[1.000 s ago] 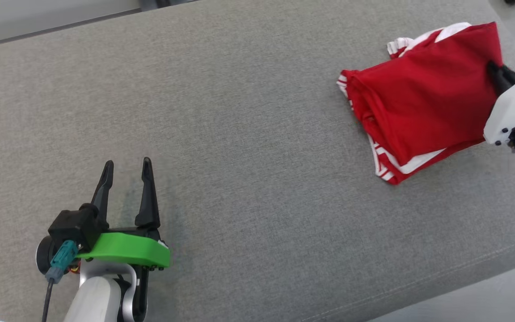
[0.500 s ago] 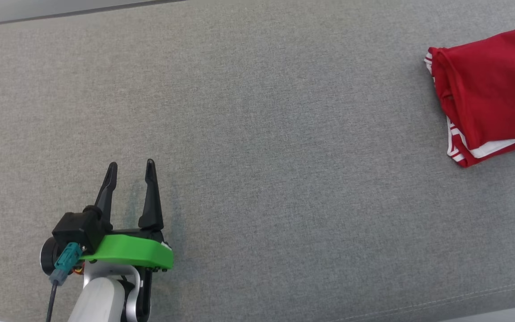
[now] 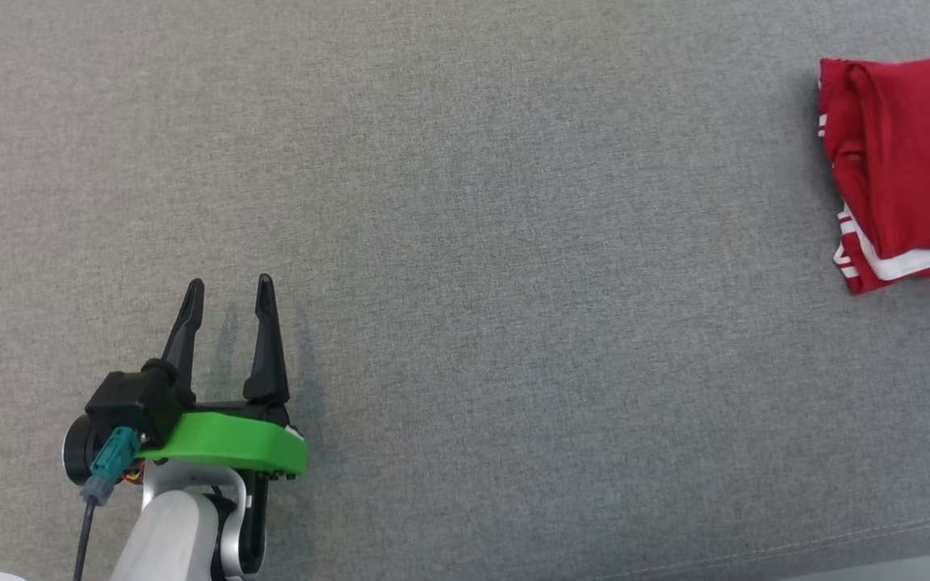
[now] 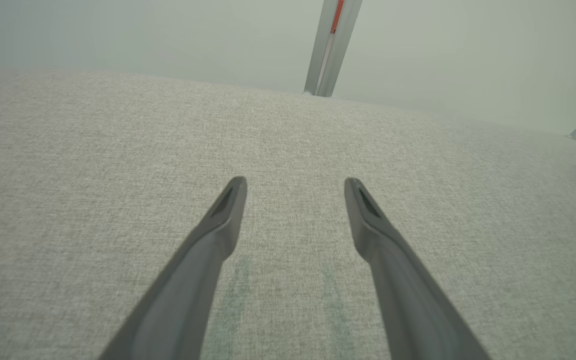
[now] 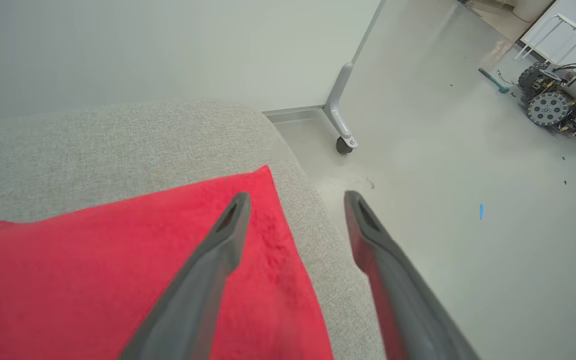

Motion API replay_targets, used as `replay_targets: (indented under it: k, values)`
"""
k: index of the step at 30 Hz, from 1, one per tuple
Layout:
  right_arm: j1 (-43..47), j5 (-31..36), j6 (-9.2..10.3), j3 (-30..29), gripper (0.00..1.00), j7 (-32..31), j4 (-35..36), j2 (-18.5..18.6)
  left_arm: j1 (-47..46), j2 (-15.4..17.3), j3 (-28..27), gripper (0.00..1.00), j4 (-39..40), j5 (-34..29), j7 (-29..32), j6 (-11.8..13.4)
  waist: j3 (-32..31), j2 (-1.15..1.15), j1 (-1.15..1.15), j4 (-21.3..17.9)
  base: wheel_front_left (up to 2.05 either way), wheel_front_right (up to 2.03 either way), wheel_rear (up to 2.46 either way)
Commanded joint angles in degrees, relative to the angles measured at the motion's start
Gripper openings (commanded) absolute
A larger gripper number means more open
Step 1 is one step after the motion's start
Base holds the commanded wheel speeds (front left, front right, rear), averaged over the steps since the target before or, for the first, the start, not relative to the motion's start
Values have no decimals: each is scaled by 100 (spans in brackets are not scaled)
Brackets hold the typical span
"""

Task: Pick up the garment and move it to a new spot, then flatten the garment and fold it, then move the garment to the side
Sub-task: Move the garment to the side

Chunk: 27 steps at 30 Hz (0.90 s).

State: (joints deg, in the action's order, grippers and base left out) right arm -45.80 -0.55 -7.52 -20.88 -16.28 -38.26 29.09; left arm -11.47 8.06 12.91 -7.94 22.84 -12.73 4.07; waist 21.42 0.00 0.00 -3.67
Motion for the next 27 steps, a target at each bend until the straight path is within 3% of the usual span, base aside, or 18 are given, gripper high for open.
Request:
replay_targets:
  k: [1,7,16,27]
  values:
    - [-61,94,6,-7,100,128,-40,-104,-83,42,0,100,15,9,2,38,1,0,0,4,0,0,0]
    - [-173,243,6,192,100,498,-118,-358,-62,55,23,100,0,35,0,56,-68,0,0,-6,0,0,0]
    - [-22,-274,6,1224,100,1012,366,-731,-65,22,-27,100,-136,70,-109,23,-444,0,0,-18,0,0,0]
    - [851,-928,6,2008,100,1645,1216,-1667,-93,-35,-151,100,-586,-155,-247,90,-855,0,0,191,0,0,0]
